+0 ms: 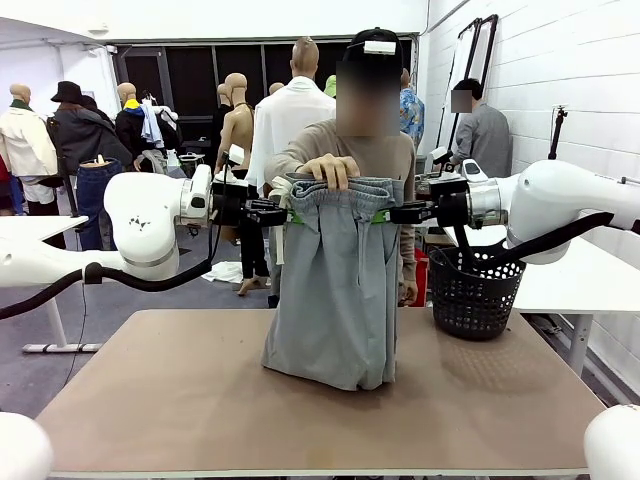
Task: Fold the training pants.
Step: Fold the Training pants in half.
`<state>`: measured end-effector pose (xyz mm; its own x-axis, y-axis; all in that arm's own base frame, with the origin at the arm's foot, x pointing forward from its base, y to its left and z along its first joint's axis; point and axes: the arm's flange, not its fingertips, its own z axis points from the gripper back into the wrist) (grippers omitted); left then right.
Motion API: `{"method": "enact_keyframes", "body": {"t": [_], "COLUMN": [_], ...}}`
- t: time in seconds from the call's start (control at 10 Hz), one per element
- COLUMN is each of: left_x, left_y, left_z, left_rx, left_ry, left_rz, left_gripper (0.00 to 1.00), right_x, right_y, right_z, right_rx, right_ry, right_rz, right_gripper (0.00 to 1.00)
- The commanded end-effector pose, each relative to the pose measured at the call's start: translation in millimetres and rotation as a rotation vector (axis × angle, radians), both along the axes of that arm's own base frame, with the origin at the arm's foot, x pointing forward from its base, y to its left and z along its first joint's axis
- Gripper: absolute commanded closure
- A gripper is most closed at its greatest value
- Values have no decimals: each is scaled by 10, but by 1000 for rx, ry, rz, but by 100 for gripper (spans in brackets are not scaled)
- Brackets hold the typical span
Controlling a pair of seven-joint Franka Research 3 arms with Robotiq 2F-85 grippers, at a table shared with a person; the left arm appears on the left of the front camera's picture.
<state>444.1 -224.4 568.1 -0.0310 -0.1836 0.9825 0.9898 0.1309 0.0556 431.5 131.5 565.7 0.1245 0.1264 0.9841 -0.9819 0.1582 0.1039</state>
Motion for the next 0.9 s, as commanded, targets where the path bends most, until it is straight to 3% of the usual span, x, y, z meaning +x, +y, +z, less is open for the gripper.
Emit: {"method": "enact_keyframes", "body": {"t": [0.0, 0.8], "left_x": [-4, -4], "left_y": [-6, -6], "left_z": [9, 9], "left_rx": [-2, -2], "left_ry": [-2, -2], "left_rz": [1, 1], "left_gripper": [100, 100], "right_x": [-3, -3], "right_y": [13, 13], "right_z": [-2, -2], "right_rx": [-2, -2], "right_ry": [0, 0], "right_rz": [2, 2], "right_gripper": [100, 100]}}
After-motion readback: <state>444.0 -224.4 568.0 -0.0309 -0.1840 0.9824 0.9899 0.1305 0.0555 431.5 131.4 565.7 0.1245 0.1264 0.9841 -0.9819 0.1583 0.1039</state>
